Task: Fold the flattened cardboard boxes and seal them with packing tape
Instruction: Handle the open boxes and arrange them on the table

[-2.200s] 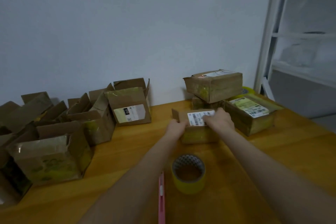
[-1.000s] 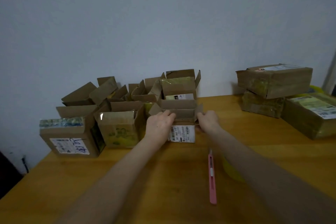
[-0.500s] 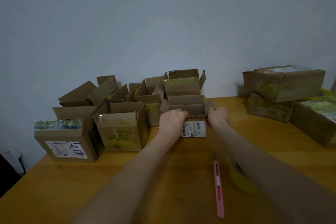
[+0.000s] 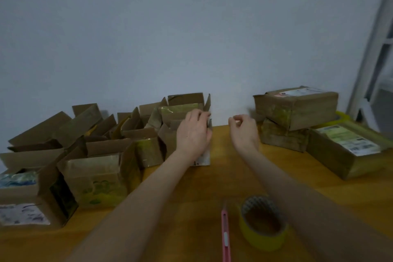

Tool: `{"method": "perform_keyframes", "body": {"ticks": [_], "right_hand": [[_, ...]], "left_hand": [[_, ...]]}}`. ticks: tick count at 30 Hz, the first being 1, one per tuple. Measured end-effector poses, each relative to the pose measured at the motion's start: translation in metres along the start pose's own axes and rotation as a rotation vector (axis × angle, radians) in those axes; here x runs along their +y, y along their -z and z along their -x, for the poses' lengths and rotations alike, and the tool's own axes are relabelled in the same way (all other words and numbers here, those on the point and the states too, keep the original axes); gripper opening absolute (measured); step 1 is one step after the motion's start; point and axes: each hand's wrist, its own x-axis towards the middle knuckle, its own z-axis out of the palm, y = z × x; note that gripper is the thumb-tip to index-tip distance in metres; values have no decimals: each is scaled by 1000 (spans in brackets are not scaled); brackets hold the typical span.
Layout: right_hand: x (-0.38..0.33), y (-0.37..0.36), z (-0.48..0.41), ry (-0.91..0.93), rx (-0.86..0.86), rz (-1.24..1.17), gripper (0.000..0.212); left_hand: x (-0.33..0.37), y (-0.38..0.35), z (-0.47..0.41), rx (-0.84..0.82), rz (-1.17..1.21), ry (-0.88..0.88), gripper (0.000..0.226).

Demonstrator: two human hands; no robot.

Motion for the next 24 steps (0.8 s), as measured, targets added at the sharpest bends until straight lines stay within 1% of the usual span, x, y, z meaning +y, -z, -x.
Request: {"method": "perform_keyframes", "body": {"ticks": [2, 4, 6, 8, 10, 12, 13, 14, 17, 19, 20, 22, 23, 24], "right_hand": [[2, 33, -12, 66, 168, 58, 25], [9, 66, -27, 47, 303, 85, 25], [21, 95, -43, 19, 355, 153, 33], [37, 117, -62, 10, 299, 238, 44], [51, 130, -81, 18, 207, 300, 49], [61, 136, -97, 43, 133, 366, 46], [66, 136, -102, 70, 121, 401, 43], [71, 136, -103, 99, 136, 420, 40], [80, 133, -99, 200, 259, 421, 33], [83, 132, -96, 232, 275, 439, 30], [83, 134, -94, 230, 272, 439, 29], [77, 144, -91, 191, 322, 360, 28], [72, 152, -91, 151, 367, 290, 35], [67, 161, -90, 97, 401, 214, 48]], "left_hand": [[37, -4, -21, -5, 193, 81, 43], [76, -11, -43, -112, 436, 215, 49], [113, -21, -62, -254, 694, 369, 62], [142, -30, -80, -377, 896, 509, 75], [163, -43, -95, -465, 1109, 641, 83], [177, -57, -107, -562, 1265, 745, 91], [182, -64, -111, -603, 1308, 783, 93], [185, -74, -115, -627, 1349, 813, 90], [191, -89, -120, -622, 1484, 937, 68], [192, -87, -114, -604, 1502, 980, 53], [191, -84, -111, -576, 1509, 981, 48], [184, -76, -105, -498, 1546, 946, 48], [177, -68, -102, -443, 1566, 902, 50], [169, -61, -98, -383, 1564, 834, 51]]}}
